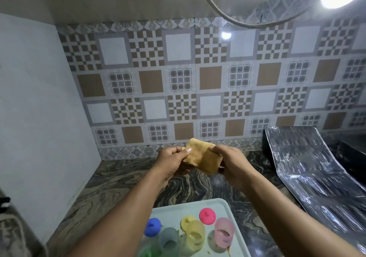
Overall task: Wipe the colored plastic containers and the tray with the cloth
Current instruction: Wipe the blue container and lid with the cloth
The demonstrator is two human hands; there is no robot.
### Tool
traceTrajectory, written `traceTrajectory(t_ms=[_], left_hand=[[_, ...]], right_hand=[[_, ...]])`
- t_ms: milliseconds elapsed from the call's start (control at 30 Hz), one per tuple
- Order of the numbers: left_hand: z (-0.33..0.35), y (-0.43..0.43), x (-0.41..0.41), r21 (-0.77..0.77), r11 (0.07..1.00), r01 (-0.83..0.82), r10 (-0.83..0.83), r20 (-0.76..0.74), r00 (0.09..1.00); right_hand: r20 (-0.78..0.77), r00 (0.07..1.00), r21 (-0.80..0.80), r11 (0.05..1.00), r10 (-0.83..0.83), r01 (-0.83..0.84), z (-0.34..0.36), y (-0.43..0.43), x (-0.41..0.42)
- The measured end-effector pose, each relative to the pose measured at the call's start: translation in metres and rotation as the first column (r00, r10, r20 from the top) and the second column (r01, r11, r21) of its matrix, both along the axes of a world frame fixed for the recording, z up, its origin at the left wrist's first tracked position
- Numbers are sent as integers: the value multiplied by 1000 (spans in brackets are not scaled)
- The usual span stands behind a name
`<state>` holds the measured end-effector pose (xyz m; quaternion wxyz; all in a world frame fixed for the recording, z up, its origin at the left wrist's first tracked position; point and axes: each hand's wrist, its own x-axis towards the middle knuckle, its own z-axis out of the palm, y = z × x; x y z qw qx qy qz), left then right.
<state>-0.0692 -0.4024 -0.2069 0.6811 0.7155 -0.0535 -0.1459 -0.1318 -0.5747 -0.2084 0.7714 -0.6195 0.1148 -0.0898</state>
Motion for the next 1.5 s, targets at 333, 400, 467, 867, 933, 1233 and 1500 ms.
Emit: traceTrajectory(t_ms=[333,400,467,867,933,1233,1500], left_hand=[[-37,2,-11,169,985,23,-36,75,997],[-44,12,-10,267,962,49,-67,61,996],[-67,30,-7,367,926,88,-100,14,995],[-161,90,3,880,407,244,-539,15,842],[-166,84,1,906,293,306,-627,-60,776],[-190,86,13,921,196,336,-704,-106,702],[-179,92,45,775,554,304,-600,119,791]], right_hand=[[-109,979,489,867,174,-100,-54,15,-12],[-195,965,447,892,177,-74,-64,14,-12],[-259,951,465,885,166,-28,-81,16,-13],[-454,890,292,935,-48,200,-138,30,-21],[-466,882,286,932,-66,221,-137,36,-21],[-464,885,389,889,-38,243,-140,46,-12],[-297,925,98,956,-235,275,-141,72,-8]])
